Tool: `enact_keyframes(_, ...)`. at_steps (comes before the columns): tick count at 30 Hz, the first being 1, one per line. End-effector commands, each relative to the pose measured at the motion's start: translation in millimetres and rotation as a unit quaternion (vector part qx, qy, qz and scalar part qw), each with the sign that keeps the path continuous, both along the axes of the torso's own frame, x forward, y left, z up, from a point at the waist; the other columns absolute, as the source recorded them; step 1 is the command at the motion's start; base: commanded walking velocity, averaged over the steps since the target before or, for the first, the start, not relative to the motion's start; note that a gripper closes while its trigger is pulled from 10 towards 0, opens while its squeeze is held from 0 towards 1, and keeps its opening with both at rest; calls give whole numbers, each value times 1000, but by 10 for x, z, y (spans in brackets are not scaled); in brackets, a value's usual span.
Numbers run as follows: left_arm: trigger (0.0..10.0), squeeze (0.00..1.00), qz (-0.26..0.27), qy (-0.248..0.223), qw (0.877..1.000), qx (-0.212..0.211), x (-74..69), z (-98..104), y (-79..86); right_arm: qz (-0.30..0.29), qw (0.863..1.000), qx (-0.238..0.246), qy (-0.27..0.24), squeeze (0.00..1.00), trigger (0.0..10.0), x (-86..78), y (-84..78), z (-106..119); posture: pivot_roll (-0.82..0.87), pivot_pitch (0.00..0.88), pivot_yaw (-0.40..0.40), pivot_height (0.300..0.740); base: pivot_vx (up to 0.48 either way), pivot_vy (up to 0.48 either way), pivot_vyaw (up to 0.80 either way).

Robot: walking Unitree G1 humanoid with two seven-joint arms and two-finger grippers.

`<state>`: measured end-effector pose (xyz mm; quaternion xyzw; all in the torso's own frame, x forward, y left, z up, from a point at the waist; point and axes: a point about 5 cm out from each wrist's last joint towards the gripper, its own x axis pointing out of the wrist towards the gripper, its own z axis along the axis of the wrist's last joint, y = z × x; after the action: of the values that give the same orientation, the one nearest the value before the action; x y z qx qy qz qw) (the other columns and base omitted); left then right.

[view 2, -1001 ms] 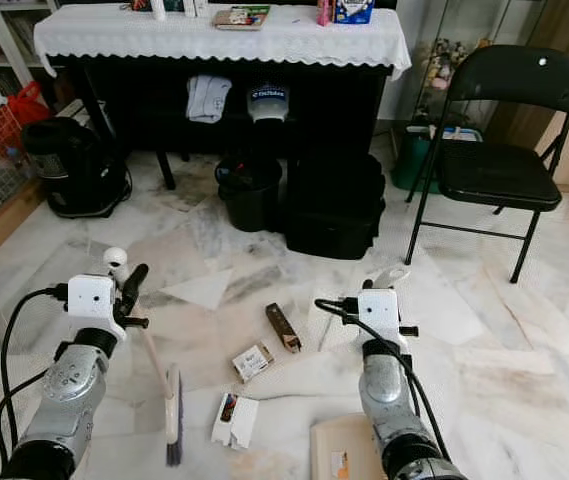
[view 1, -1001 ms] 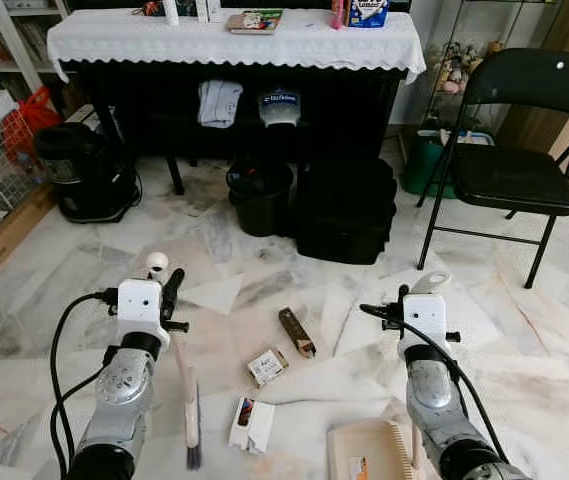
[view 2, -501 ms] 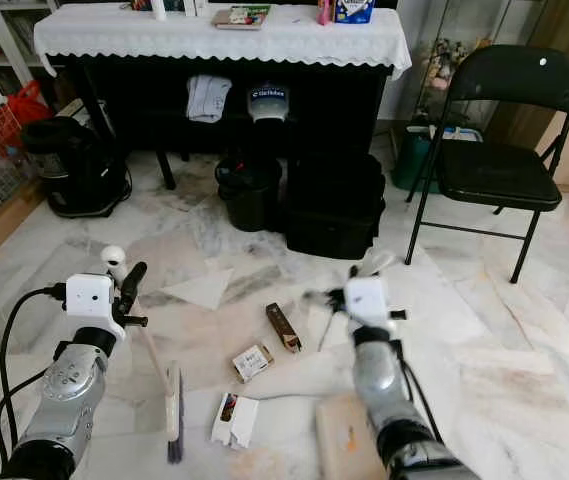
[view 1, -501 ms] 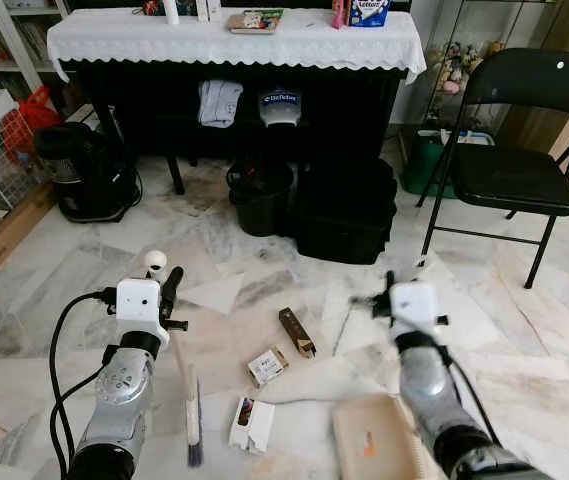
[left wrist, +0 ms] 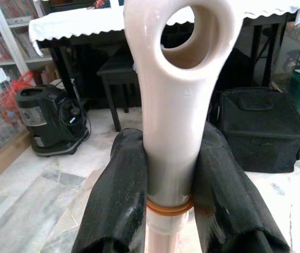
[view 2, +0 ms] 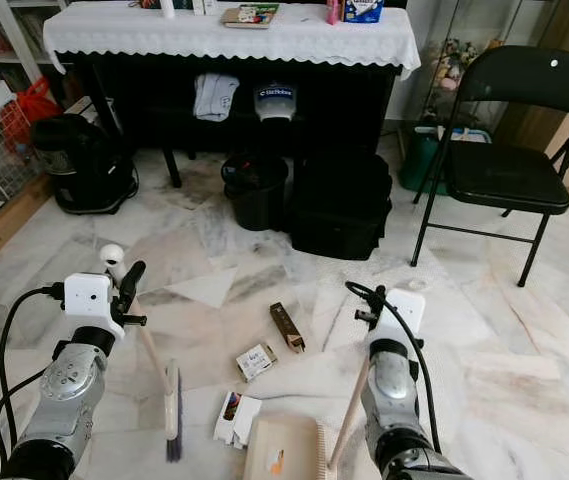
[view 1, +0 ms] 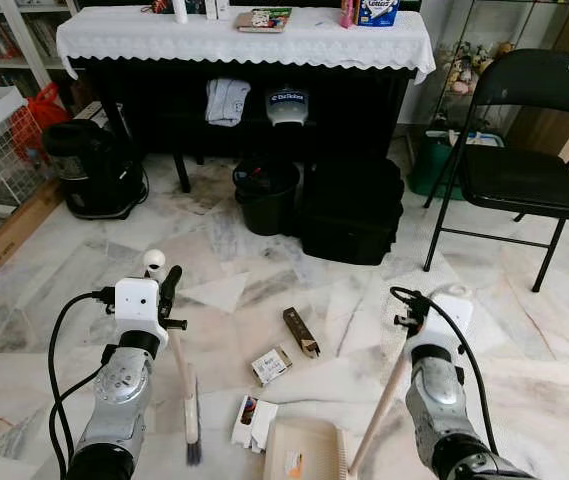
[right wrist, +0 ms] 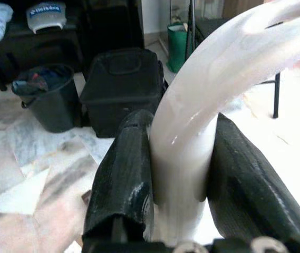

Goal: Sweep floor

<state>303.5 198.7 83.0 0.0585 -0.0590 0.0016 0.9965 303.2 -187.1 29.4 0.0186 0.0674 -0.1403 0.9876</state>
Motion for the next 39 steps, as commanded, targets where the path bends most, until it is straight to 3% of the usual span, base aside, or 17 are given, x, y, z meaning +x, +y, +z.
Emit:
enact_keyframes(1,10000,0,3,-36,999,-2,28,135,12,0,1000,-4,-8,0,10000,17,-19,31,148,37,31,740,0,0,0)
enact_keyframes(8,10000,0,3,-36,999,-3,31,136,7,16,999,-38,-14,0,10000,34,-12,67,145,37,29,740,0,0,0)
enact_keyframes(17,10000,0,7,-46,999,-4,43,182,12,52,989,-109,-84,0,10000,171,101,329,141,41,26,740,0,0,0)
enact_keyframes(27,10000,0,8,-49,999,-5,38,188,11,56,991,-106,-62,0,10000,117,130,228,147,45,24,740,0,0,0)
enact_keyframes(39,10000,0,6,-47,999,-10,44,173,-23,37,994,-98,-29,0,10000,20,24,93,135,45,20,740,0,0,0)
